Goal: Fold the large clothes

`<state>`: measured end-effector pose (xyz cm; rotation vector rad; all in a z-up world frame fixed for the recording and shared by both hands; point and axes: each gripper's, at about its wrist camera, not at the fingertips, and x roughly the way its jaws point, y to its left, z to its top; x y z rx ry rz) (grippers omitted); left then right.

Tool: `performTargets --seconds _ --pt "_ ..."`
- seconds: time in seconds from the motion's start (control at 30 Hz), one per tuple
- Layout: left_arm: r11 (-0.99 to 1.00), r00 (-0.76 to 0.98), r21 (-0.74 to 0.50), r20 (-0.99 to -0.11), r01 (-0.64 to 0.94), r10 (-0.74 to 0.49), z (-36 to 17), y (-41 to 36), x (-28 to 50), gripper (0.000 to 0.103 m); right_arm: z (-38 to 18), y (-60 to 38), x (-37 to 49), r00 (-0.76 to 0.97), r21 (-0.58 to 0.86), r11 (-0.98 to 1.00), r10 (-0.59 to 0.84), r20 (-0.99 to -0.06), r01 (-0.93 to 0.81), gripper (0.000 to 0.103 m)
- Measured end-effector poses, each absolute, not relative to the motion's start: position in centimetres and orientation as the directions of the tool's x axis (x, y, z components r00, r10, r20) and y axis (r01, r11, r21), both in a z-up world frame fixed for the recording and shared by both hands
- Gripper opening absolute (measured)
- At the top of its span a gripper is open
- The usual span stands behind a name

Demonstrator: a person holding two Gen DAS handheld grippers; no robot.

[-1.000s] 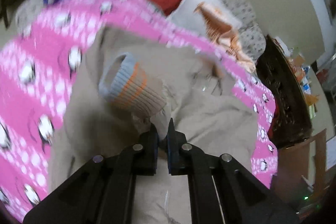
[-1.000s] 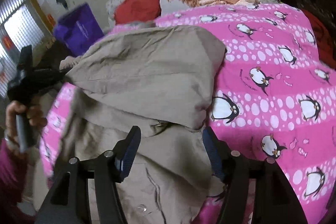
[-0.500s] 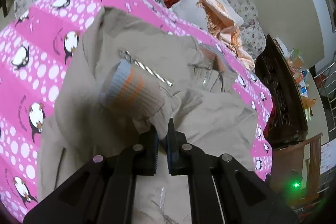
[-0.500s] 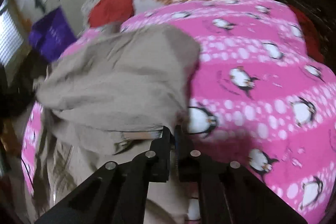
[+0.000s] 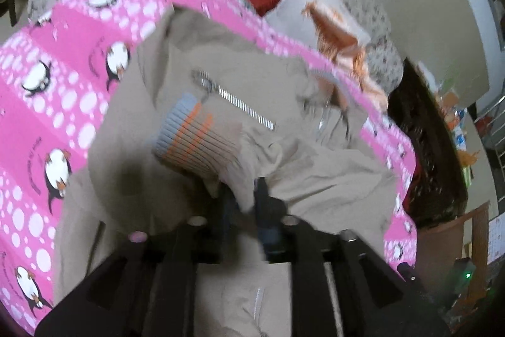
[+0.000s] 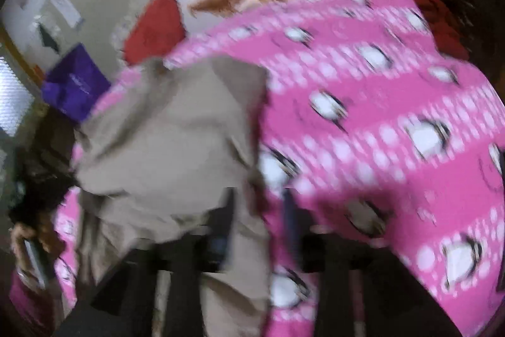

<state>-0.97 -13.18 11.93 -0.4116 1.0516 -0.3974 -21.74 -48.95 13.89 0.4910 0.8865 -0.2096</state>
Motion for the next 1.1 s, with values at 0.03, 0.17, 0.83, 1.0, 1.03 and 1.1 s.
performTargets --seconds 0.03,0.17,0.83,1.0,1.03,1.1 --pt "0.861 0.459 -0.497 -0.743 0.109 -0.487 12.1 -12.9 -1.0 0.043 14.3 -48.6 -21.0 0.625 0.317 0.876 0.023 -0.781 0.364 0.049" --pt "0.887 0.556 -0.452 -0.716 0.09 -0.422 13.2 -11.7 -1.6 0.061 14.7 -46.4 -15.7 0.631 0.273 0.918 0.033 -0.775 0.287 0.048" --pt "0.941 0.51 -0.28 -0.791 0.19 -0.338 10.8 -14.3 1.1 0.076 12.9 -47.9 -12.3 0.544 0.172 0.934 -0.028 -0.839 0.314 0.057" --pt "0.975 0.493 -0.103 -0.849 0.199 -0.191 7.7 -17.0 3.8 0.076 10.3 -47.1 -15.0 0.474 0.09 0.94 -0.082 -0.877 0.329 0.057" --pt "0.976 0.478 -0.073 -0.863 0.207 -0.165 7.1 -17.5 4.4 0.076 9.0 -47.2 -15.0 0.427 0.044 0.936 -0.116 -0.897 0.348 0.056" --pt "0.975 0.466 -0.062 -0.871 0.212 -0.157 7.2 -17.5 4.5 0.076 8.2 -47.8 -15.3 0.399 0.047 0.928 -0.113 -0.91 0.37 0.054"
